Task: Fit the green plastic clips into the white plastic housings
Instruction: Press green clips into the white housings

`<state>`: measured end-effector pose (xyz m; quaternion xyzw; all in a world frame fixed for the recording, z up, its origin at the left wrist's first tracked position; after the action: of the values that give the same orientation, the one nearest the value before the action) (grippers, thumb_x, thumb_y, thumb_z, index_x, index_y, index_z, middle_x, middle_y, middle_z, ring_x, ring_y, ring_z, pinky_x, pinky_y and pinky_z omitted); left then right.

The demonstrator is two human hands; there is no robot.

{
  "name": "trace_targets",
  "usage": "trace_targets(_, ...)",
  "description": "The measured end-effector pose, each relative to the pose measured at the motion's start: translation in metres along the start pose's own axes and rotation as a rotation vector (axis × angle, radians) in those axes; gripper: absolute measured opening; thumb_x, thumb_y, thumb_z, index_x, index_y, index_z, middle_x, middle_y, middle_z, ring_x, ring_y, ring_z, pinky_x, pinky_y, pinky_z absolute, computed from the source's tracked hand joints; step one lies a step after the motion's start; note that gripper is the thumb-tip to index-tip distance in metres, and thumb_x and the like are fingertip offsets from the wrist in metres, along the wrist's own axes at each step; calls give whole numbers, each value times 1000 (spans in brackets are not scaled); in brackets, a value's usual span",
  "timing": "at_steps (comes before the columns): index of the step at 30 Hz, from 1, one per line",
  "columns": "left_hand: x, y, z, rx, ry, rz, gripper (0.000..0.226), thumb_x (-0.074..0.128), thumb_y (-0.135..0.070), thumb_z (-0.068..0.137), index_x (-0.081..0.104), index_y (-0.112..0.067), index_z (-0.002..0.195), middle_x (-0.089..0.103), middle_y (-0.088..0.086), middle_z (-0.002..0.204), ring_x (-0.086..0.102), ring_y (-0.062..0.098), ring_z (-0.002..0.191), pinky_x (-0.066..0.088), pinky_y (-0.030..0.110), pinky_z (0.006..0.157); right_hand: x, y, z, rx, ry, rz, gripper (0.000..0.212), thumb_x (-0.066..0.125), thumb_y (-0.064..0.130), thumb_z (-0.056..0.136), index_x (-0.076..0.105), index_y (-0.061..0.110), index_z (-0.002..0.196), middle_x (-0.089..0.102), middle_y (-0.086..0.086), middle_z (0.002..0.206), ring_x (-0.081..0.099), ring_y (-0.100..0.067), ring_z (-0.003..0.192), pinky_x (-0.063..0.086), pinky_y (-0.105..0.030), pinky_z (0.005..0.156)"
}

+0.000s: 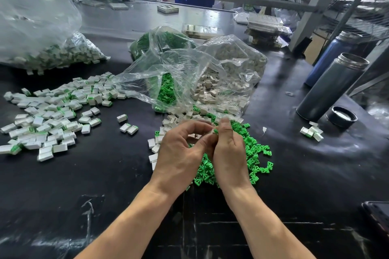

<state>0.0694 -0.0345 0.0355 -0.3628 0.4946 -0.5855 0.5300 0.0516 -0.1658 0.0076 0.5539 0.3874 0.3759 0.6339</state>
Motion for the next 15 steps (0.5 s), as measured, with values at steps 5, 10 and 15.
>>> trace_targets(5,-19,6,6,-34,-94,-25,10,80,-17,87,76,-21,96,77,-7,88,73,9,83,56,19,74,-15,16,-1,-143,-7,23,37,51,58,99,69,28,85,66,7,72,54,-7,57,40,-26,57)
trace_targets(10,-19,9,7,-47,-71,-34,11,79,-16,87,76,-18,98,78,-5,87,74,10,83,57,20,74,-8,24,-1,-223,76,-51,5,71,29,98,71,25,95,71,8,80,62,-6,70,49,-22,66)
trace_targets(15,-16,7,6,-14,-35,125,20,82,-16,85,72,-28,98,75,-11,85,70,12,77,58,27,71,-7,17,2,-182,71,-27,9,69,21,100,71,20,92,76,7,81,62,-2,66,47,-16,62)
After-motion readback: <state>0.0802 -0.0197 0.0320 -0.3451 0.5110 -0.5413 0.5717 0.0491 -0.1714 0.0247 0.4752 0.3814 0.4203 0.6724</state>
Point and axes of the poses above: each hand's wrist, its own z-axis towards the middle knuckle, its own x-axis out of the palm, y = z × x, the point moved 10 cm from there along z, towards the middle knuckle
